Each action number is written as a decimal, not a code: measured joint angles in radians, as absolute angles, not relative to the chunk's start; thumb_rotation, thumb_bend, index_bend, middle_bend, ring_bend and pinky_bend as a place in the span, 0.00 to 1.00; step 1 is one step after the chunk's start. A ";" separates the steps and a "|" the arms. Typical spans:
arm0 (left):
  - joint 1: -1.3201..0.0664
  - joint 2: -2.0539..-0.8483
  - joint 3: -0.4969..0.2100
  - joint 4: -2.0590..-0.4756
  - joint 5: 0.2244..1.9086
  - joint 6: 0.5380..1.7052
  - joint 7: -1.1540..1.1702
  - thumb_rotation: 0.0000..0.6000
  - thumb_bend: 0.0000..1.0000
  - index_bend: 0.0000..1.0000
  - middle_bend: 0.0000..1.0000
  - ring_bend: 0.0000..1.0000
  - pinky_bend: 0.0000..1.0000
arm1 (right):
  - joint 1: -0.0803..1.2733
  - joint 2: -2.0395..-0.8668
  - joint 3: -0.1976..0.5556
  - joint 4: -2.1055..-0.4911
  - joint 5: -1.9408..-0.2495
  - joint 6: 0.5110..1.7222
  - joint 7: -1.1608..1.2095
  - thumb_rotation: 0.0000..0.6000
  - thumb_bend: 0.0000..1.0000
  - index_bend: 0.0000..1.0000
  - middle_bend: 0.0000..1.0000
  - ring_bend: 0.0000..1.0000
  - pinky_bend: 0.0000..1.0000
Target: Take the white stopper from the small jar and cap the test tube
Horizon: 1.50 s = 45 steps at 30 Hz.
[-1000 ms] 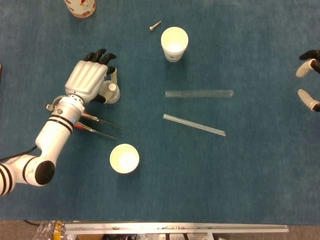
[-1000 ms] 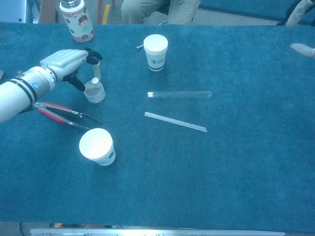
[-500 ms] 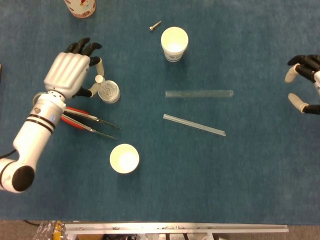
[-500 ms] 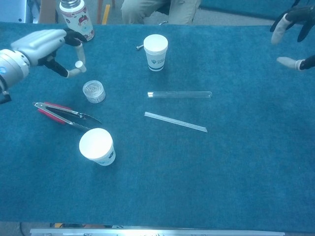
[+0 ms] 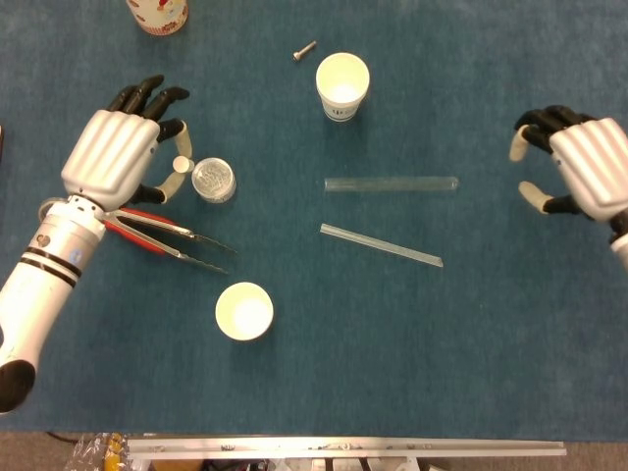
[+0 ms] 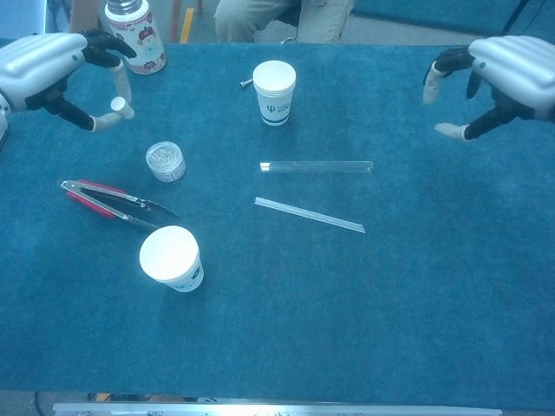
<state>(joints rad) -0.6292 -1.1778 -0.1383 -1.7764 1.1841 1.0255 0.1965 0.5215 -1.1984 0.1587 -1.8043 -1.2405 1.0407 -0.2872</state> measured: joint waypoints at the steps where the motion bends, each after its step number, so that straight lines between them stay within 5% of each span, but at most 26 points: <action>1: -0.627 -1.174 -0.138 -1.780 1.188 1.029 0.195 1.00 0.36 0.55 0.15 0.00 0.02 | 0.528 -1.210 0.161 -1.797 -1.231 1.037 -0.294 1.00 0.23 0.46 0.31 0.25 0.43; 21: -0.602 -1.126 -0.126 -1.819 1.259 1.055 0.170 1.00 0.36 0.56 0.15 0.00 0.02 | 0.685 -1.426 0.184 -1.692 -1.000 0.947 -0.470 1.00 0.23 0.46 0.31 0.22 0.43; 45: -0.557 -1.074 -0.100 -1.861 1.351 1.094 0.117 1.00 0.36 0.56 0.14 0.00 0.02 | 0.844 -1.743 0.206 -1.485 -0.751 1.008 -0.696 1.00 0.23 0.46 0.31 0.22 0.43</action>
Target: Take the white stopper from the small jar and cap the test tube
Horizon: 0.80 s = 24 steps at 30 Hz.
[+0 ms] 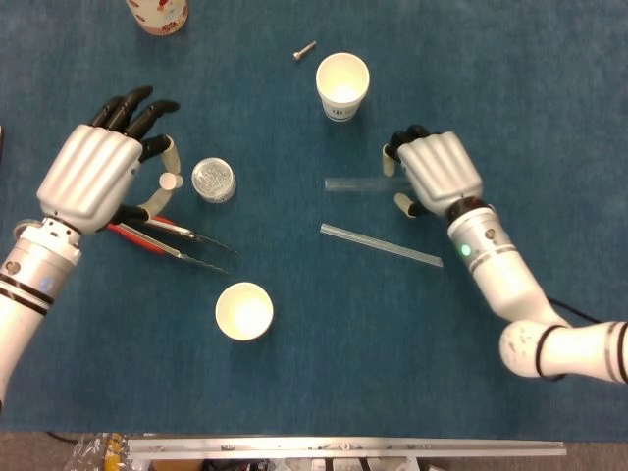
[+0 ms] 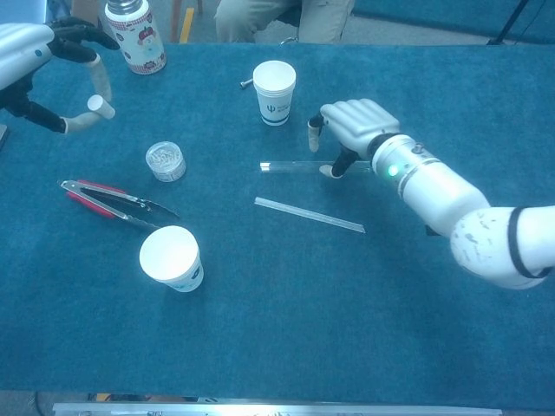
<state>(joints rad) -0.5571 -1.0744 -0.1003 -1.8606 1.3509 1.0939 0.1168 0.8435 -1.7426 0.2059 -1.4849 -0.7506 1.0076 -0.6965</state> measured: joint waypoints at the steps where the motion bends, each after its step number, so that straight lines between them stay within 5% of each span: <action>1: -0.556 -1.073 -0.100 -1.860 1.353 1.093 0.114 1.00 0.36 0.56 0.14 0.00 0.02 | 0.849 -1.752 0.208 -1.474 -0.743 1.008 -0.701 1.00 0.23 0.46 0.31 0.22 0.43; 24: -0.542 -1.073 -0.089 -1.829 1.393 1.089 0.063 1.00 0.36 0.56 0.14 0.00 0.02 | 0.943 -1.883 0.243 -1.332 -0.588 1.008 -0.811 1.00 0.23 0.46 0.31 0.22 0.43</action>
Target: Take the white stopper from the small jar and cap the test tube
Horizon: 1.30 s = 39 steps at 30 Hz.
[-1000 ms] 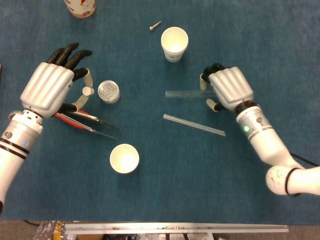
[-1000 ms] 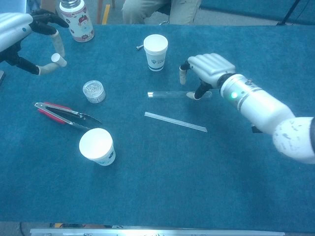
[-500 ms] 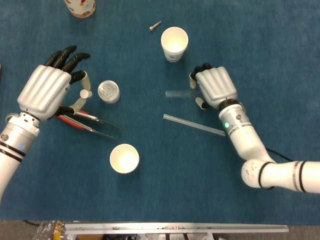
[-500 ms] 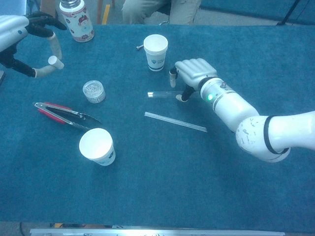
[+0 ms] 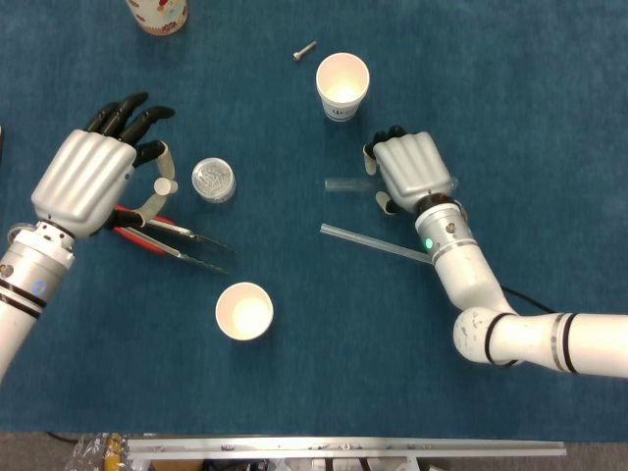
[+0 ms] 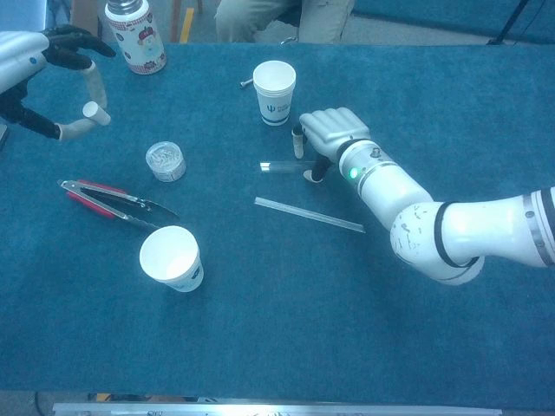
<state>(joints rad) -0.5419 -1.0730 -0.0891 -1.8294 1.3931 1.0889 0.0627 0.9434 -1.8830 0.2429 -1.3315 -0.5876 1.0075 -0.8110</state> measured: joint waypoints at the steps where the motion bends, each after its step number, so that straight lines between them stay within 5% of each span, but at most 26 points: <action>1: -0.541 -1.074 -0.089 -1.827 1.395 1.089 0.060 1.00 0.36 0.56 0.14 0.00 0.02 | 0.944 -1.884 0.243 -1.329 -0.583 1.007 -0.813 1.00 0.23 0.46 0.31 0.22 0.43; 39: -0.531 -1.092 -0.090 -1.800 1.405 1.089 0.026 1.00 0.38 0.56 0.13 0.00 0.02 | 0.964 -1.913 0.242 -1.286 -0.523 1.008 -0.852 1.00 0.34 0.57 0.32 0.22 0.43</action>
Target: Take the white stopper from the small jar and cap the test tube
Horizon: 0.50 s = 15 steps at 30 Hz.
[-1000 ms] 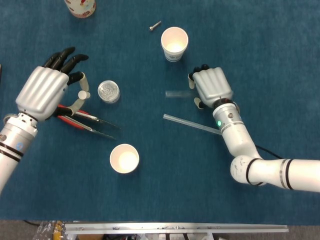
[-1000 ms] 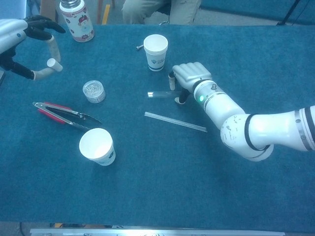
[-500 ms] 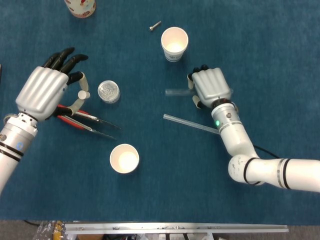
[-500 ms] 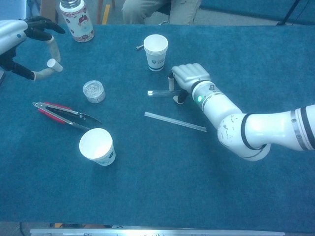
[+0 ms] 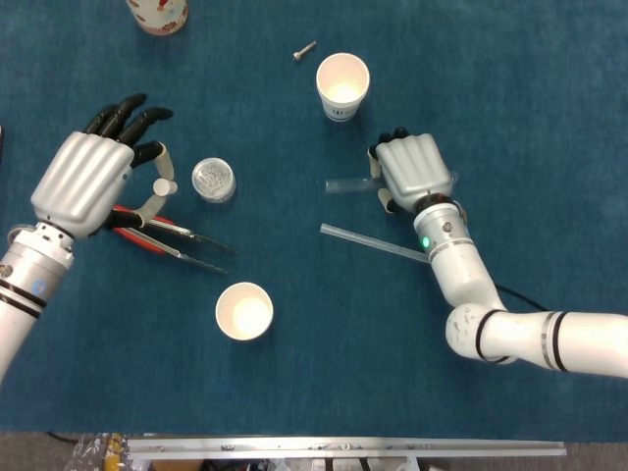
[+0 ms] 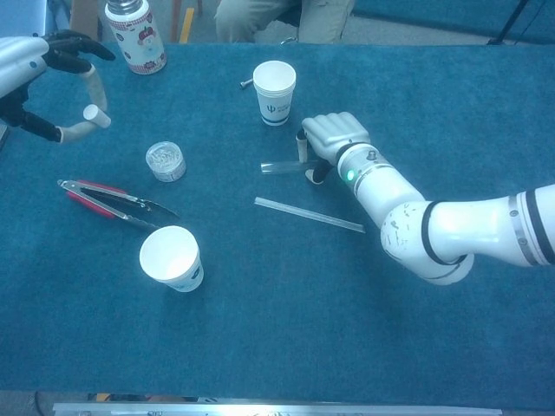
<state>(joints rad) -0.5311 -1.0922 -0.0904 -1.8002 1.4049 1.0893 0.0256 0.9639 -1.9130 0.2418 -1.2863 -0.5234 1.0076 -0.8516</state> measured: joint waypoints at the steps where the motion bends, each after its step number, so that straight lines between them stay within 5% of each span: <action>1: -0.531 -1.093 -0.090 -1.800 1.405 1.090 0.025 1.00 0.38 0.56 0.13 0.00 0.02 | 0.964 -1.914 0.242 -1.286 -0.524 1.008 -0.851 1.00 0.34 0.58 0.32 0.22 0.43; 15: -0.536 -1.043 -0.101 -1.824 1.393 1.080 0.047 1.00 0.37 0.56 0.13 0.00 0.02 | 0.924 -1.819 0.298 -1.428 -0.540 1.000 -0.731 1.00 0.36 0.61 0.34 0.22 0.43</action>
